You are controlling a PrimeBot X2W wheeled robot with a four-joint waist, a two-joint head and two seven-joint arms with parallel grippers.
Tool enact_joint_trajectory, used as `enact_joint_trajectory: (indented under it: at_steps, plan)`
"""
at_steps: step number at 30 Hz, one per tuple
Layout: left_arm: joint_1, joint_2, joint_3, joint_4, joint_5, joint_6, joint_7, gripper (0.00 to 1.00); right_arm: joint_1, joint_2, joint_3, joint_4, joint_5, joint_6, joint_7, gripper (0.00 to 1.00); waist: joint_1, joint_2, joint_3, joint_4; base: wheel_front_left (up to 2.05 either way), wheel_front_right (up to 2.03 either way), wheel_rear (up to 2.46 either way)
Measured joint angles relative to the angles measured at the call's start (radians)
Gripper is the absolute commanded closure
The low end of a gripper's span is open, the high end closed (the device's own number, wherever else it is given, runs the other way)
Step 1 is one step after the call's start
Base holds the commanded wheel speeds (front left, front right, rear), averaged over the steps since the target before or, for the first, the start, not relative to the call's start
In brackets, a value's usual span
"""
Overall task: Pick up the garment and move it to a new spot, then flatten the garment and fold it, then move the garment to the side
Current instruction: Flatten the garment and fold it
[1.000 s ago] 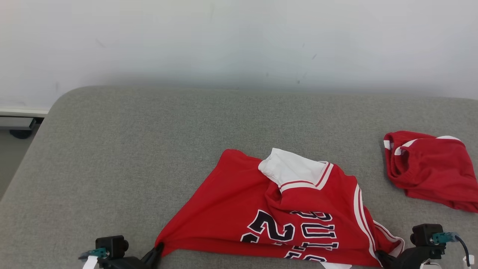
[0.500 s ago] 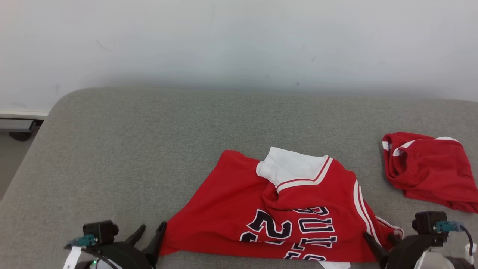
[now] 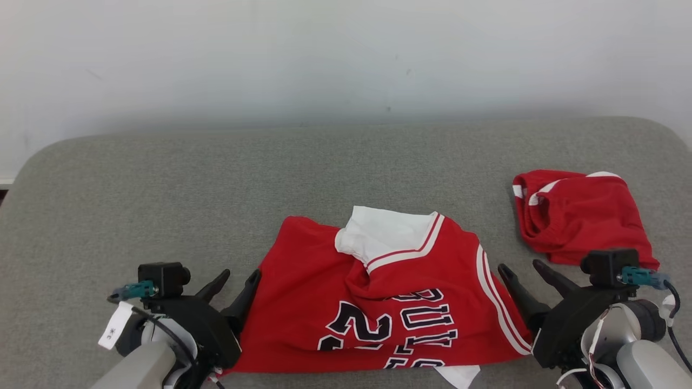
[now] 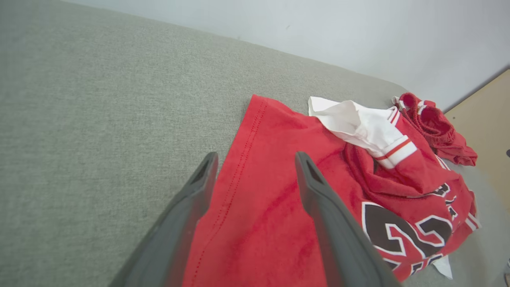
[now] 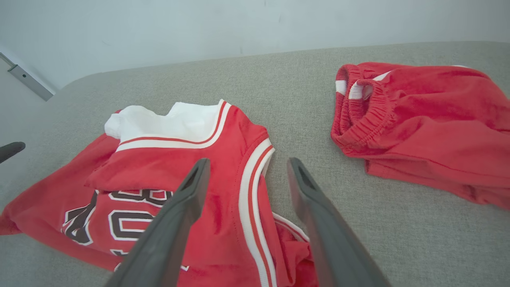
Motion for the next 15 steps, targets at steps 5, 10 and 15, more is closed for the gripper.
enact_joint_trajectory:
  at_steps: [5,10,15]
  plan:
    - [-0.034,-0.001,-0.017,0.045,-0.001,-0.001,0.050,0.00,-0.034,0.015,0.030,-0.034,-0.018,0.000,0.000,0.00,0.0000,0.0000,0.027,-0.038,0.00,0.00,0.00]
    - [-0.059,-0.018,-0.024,0.091,-0.007,-0.009,0.096,0.00,-0.063,0.025,0.048,-0.039,-0.040,0.000,0.001,0.00,0.0001,0.0000,0.059,-0.068,0.00,0.00,0.00]
    - [-0.071,-0.035,-0.052,0.148,-0.002,-0.009,0.141,0.00,-0.084,0.025,0.053,-0.041,-0.044,0.000,0.001,0.00,0.0001,0.0000,0.083,-0.087,0.00,0.00,0.00]
